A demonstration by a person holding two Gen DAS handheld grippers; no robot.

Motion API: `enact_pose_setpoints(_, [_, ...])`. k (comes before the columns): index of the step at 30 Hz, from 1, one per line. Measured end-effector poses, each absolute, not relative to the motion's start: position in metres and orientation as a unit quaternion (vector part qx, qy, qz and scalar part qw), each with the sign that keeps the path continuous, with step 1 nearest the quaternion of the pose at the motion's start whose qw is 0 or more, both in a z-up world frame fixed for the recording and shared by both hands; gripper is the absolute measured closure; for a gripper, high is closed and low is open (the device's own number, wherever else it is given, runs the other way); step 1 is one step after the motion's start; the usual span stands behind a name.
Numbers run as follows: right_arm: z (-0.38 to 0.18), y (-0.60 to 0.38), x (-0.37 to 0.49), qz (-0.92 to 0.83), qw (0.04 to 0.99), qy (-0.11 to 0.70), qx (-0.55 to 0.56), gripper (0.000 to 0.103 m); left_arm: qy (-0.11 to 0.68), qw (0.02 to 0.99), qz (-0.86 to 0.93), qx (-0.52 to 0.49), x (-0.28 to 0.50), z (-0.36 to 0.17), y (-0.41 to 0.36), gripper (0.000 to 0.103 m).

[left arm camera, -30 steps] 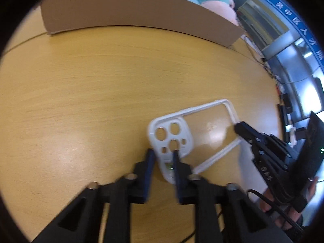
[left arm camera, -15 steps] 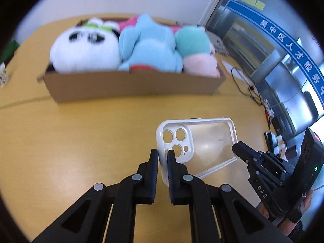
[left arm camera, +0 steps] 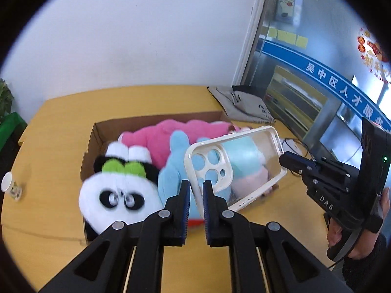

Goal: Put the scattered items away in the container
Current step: 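Lift the phone case with both grippers and drop it into the box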

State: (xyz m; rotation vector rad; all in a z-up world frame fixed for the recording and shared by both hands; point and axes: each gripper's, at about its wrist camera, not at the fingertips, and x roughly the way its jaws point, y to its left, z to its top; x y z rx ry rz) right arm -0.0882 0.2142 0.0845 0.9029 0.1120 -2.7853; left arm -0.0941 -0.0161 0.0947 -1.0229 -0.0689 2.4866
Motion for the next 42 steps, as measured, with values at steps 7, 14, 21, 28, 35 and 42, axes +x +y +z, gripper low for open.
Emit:
enact_pose_setpoints(7, [0.092,0.214,-0.181,-0.944,0.108,0.021,0.312,0.097,-0.048,0.241,0.9,-0.36,-0.18,0.096,-0.025,0.094])
enact_pose_setpoints(14, [0.069,0.229,-0.249,-0.931,0.105,-0.012,0.349,0.097,-0.061,0.24,0.888,-0.387,-0.242,0.06,-0.017,0.094])
enact_pose_setpoints(21, [0.017,0.233,-0.308,-0.904,0.082,-0.002,0.419,0.097,-0.098,0.228,0.868,-0.429,-0.289,0.007,-0.015,0.094])
enact_pose_setpoints(28, [-0.005,0.237,-0.322,-0.889,0.077,0.008,0.452,0.097,-0.097,0.224,0.869,-0.431,-0.294,0.003,-0.01,0.089])
enact_pose_setpoints(35, [-0.003,0.24,-0.316,-0.891,0.085,0.007,0.446,0.086,-0.106,0.187,0.891,-0.4,-0.265,0.026,-0.026,0.036])
enact_pose_setpoints(42, [0.025,0.262,-0.262,-0.917,0.095,-0.014,0.388,0.012,-0.059,0.162,0.914,-0.368,-0.197,0.055,-0.039,0.031])
